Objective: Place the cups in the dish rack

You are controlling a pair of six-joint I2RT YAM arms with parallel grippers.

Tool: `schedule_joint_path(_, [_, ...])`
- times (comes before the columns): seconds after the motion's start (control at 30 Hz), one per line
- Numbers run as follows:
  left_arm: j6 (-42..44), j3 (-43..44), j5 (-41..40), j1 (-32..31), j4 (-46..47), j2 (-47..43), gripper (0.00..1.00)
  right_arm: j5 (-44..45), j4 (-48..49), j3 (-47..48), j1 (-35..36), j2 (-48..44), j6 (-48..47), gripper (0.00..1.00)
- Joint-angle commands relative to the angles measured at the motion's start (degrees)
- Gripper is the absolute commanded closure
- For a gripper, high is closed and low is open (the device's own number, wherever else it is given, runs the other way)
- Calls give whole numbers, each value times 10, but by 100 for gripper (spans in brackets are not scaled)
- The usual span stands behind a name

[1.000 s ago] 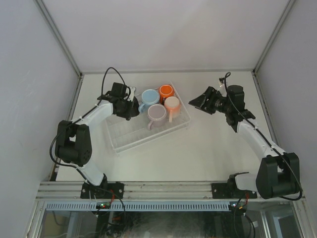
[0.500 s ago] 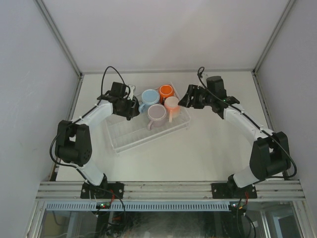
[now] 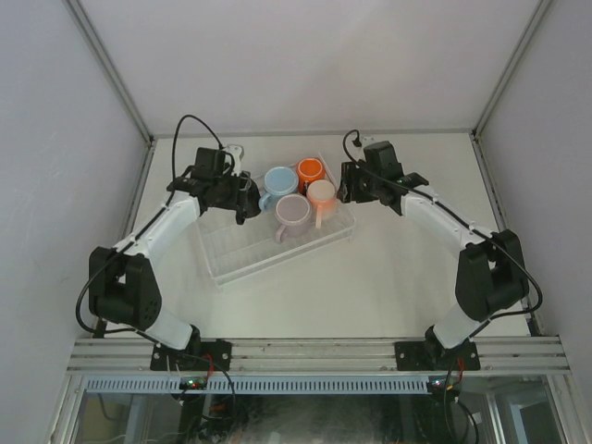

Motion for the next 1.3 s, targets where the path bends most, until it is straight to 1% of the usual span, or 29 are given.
schedule_joint_path(0.0, [-21,46,-4,3,11,-38,32,34,-22,23,3,2,-32,49])
schedule_joint_path(0.2, [-41,114,14,5,-31,-54,29,38,-24,21,10,16,-38,51])
schedule_joint_path(0.37, [-78,190,42,5,-82,-78,27,35,-21,22,16,38,-36,55])
schedule_joint_path(0.57, [-91,230,49,11,-101,-115,25,49,-21,30,26,77,-35,62])
schedule_joint_path(0.63, [-93,231,51,15,-100,-124,25,57,-23,31,26,89,-31,68])
schedule_joint_path(0.7, [-96,223,54,20,-98,-130,25,68,-25,31,25,98,-25,82])
schedule_joint_path(0.73, [-98,216,55,23,-96,-134,25,74,-26,31,23,99,-19,87])
schedule_joint_path(0.8, [-105,195,62,32,-88,-140,25,79,-25,29,14,96,-9,97])
schedule_joint_path(0.83, [-109,183,64,35,-82,-146,25,85,-24,29,10,93,-4,100])
schedule_joint_path(0.9, [-119,155,68,40,-68,-154,24,90,-20,29,-2,87,4,100])
schedule_joint_path(1.0, [-131,136,76,47,-58,-159,24,88,-15,31,-26,80,18,100])
schedule_joint_path(1.27, [-134,139,80,52,-58,-155,24,90,-21,36,-84,66,24,100])
